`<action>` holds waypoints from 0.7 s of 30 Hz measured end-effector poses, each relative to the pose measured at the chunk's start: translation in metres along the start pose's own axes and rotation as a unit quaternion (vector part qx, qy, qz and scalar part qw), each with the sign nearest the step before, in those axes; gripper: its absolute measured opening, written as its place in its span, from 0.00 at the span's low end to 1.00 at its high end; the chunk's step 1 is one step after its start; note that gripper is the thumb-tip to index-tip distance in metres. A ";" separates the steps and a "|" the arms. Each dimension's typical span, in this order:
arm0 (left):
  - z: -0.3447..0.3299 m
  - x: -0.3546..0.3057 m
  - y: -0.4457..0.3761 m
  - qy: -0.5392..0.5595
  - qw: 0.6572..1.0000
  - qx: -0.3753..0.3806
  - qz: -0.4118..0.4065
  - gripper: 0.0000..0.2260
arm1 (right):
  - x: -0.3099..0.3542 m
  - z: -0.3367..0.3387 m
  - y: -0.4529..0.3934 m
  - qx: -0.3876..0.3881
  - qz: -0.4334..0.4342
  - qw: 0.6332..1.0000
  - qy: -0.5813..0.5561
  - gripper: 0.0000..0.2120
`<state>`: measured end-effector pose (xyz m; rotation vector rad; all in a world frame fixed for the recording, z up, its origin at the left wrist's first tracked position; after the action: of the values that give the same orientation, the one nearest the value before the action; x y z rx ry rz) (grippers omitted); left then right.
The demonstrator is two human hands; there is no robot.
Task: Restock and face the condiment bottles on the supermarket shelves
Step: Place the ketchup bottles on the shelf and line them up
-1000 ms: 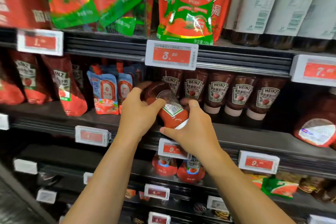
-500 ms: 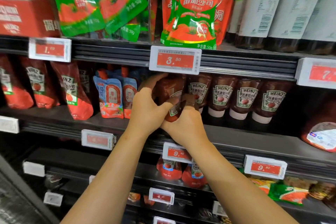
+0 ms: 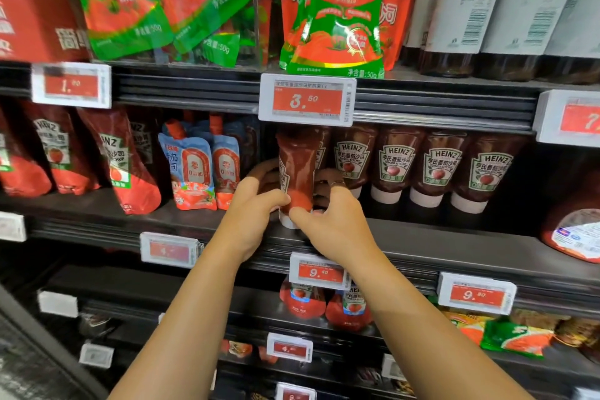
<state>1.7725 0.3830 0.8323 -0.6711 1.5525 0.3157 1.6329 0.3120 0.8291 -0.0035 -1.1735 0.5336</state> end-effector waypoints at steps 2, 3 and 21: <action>0.002 0.001 0.001 -0.024 1.000 0.001 -0.006 0.23 | 0.002 0.000 0.001 0.011 0.003 1.000 -0.010 0.18; 0.002 0.001 0.002 -0.036 0.999 -0.002 -0.012 0.25 | 0.002 0.000 0.001 0.014 0.006 1.000 -0.012 0.17; -0.010 0.000 -0.001 -0.137 0.987 -0.052 -0.071 0.19 | -0.008 0.001 -0.009 -0.039 0.017 0.997 0.066 0.21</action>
<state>1.7653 0.3764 0.8340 -0.7825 1.2267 0.3668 1.6329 0.3005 0.8246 -0.1233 -1.0657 0.5093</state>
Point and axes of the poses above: each hand's wrist, its own y-axis away from the middle knuckle, its own z-axis out of the back of the hand, x = y × z, the point moved 2 cm from there along -y, towards the middle knuckle, and after that the axes turned 6 degrees about -x, right-handed, at the moved point
